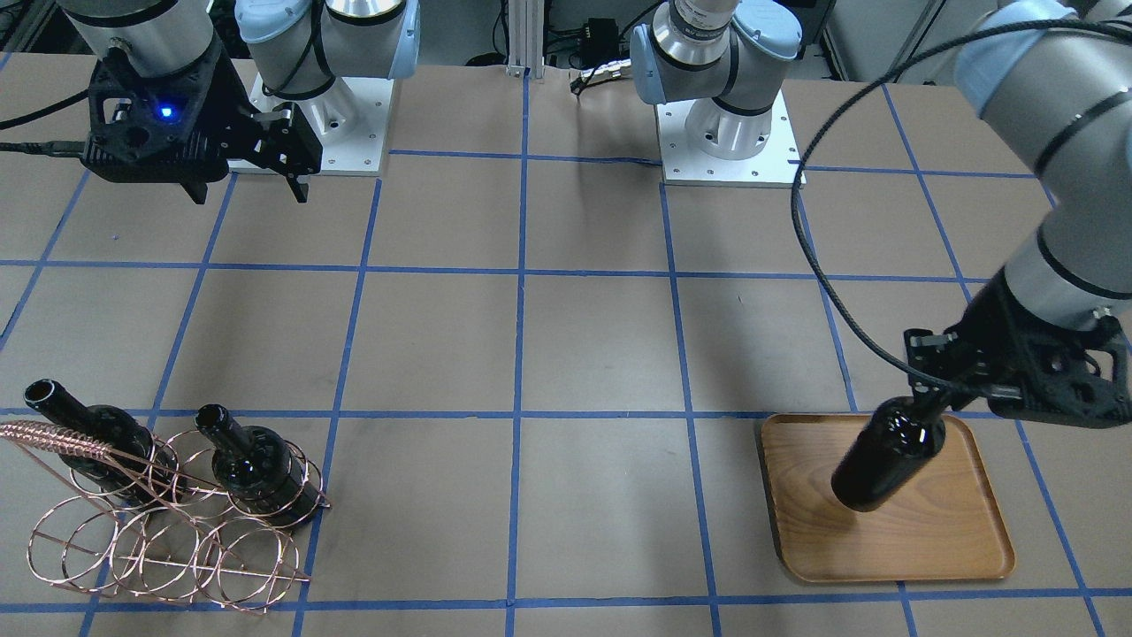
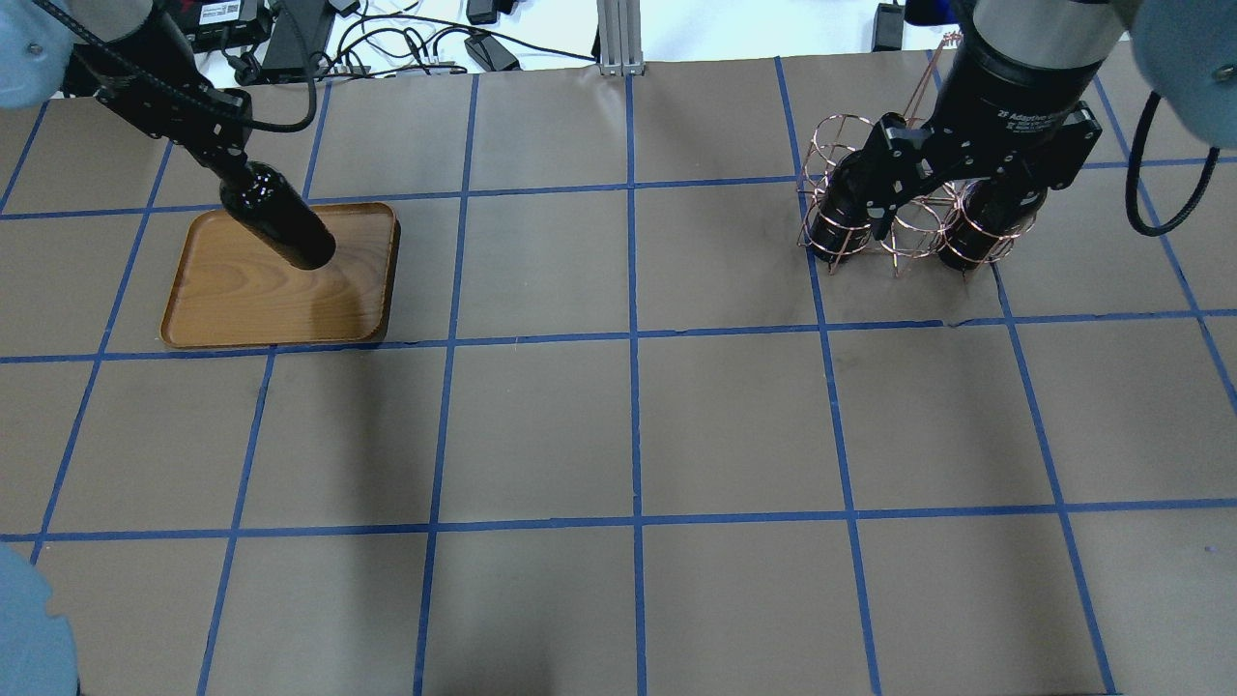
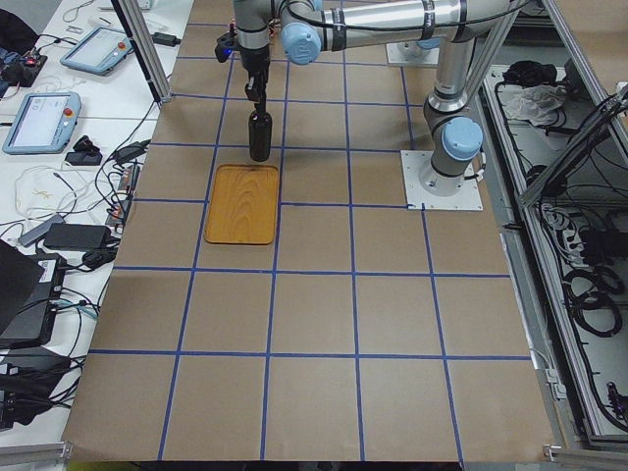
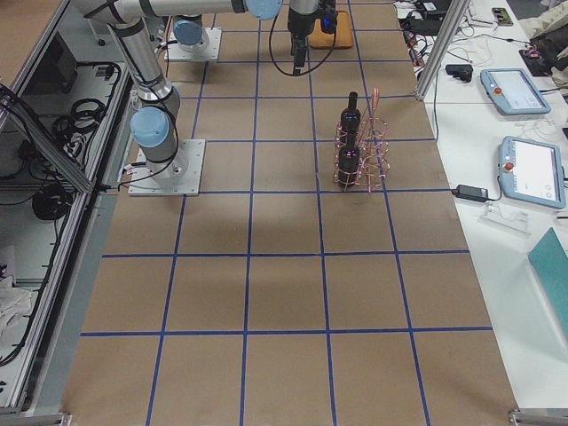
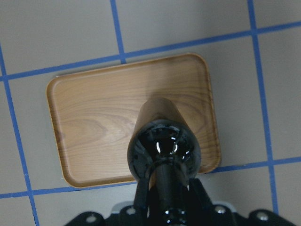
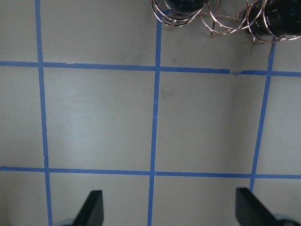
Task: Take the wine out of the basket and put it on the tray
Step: 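Carry the bottle over the wooden tray and lower it onto the tray, then open the left gripper and raise it away from the bottle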
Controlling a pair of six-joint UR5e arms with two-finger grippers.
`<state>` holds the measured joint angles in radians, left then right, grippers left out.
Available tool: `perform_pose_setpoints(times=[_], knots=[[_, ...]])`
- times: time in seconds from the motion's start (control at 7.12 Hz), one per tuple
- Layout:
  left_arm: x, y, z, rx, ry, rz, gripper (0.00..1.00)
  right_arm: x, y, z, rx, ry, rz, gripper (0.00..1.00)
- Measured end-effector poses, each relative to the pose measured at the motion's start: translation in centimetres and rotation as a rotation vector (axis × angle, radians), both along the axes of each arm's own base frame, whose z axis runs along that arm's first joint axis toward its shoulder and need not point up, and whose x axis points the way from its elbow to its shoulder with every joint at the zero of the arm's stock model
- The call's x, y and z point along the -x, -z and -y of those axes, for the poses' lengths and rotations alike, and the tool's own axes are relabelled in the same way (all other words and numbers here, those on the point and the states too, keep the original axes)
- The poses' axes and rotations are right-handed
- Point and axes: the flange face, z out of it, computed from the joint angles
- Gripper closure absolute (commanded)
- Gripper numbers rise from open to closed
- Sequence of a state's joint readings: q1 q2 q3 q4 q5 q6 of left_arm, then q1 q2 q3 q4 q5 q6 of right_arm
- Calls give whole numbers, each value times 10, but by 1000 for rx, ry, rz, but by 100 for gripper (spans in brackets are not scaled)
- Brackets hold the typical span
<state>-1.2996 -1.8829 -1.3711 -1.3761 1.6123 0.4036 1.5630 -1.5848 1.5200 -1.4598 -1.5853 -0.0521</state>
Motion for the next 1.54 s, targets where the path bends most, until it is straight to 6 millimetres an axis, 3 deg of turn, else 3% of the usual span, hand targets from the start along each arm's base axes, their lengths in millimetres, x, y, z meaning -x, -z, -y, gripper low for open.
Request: perform_pose_setpoints(times=[0.14, 0.28, 0.7, 0.84, 0.98, 1.12, 1.26, 1.54], knots=[[-32, 14, 9, 10, -36, -33, 100, 0, -2, -1, 10, 11, -3, 0], [-51, 24, 13, 9, -60, -56, 100, 0, -4, -2, 15, 25, -5, 0], [-63, 35, 10, -37, -80, -75, 100, 1, -1, -4, 2, 38, -7, 0], [-63, 36, 9, -46, -81, -77, 89, 1, -1, -5, 1, 39, -9, 0], [-64, 37, 9, -49, -79, -76, 59, 1, -2, -5, 2, 39, -10, 0], [-65, 37, 9, -51, -76, -69, 10, 1, -2, -4, 6, 39, -10, 0], [-66, 37, 9, -49, -72, -59, 0, 2, -2, -4, 10, 38, -10, 0], [-62, 26, 6, -34, -64, -51, 0, 2, -3, -3, 17, 34, -10, 0]])
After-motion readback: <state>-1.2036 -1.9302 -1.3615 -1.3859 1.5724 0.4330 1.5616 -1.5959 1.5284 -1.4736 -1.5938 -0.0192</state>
